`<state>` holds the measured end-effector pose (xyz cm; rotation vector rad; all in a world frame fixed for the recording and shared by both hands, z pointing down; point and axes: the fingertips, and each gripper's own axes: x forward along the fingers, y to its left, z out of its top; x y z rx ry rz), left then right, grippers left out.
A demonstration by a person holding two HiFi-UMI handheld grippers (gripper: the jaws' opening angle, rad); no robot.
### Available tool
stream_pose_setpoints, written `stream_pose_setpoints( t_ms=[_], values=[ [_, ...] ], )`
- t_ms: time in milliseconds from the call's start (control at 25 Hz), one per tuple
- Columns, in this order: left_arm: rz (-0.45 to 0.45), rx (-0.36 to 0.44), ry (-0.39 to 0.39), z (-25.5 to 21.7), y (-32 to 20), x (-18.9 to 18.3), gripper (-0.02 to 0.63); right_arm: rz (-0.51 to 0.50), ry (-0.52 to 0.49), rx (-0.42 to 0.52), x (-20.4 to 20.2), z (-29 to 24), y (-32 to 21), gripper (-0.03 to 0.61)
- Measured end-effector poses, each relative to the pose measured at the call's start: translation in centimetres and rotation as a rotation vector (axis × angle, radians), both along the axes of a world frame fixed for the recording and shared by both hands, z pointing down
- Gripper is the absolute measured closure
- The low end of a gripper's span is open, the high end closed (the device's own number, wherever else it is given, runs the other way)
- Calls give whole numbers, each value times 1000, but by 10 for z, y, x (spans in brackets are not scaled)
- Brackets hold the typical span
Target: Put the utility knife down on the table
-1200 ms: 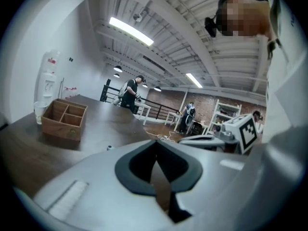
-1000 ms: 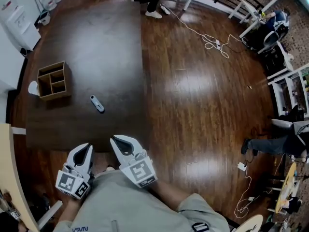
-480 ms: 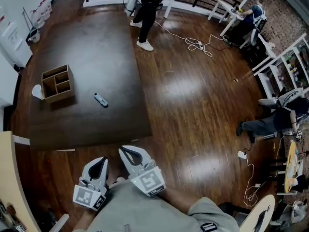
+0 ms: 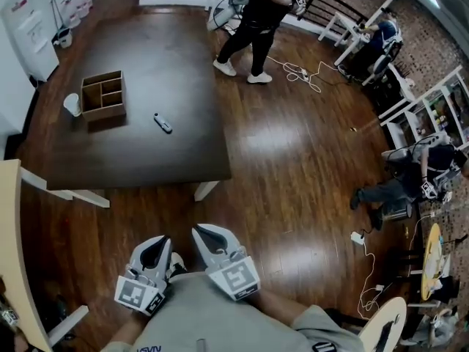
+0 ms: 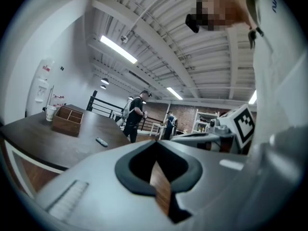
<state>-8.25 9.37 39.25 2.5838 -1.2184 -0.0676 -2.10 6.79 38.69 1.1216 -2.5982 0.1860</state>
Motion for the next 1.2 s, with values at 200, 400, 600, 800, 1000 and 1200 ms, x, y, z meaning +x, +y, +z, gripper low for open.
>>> stream_pose_setpoints(
  t_ms=[200, 400, 600, 800, 1000, 1200],
  values=[
    [3, 10, -4, -8, 20, 24, 612, 0, -7, 26, 26, -4, 24, 577],
    [33, 10, -6, -10, 41, 78, 612, 39, -42, 87, 79, -15, 46, 577],
    [61, 6, -22, -5, 77, 151, 612, 60, -67, 94, 150, -15, 79, 577],
    [48, 1, -48, -3, 101, 192, 612, 44, -63, 107, 202, -17, 114, 577],
    [58, 24, -77, -6, 121, 227, 612, 15, -51, 73, 229, -5, 144, 577],
    [61, 34, -94, -6, 136, 248, 612, -10, -23, 106, 245, -5, 159, 580]
  ],
)
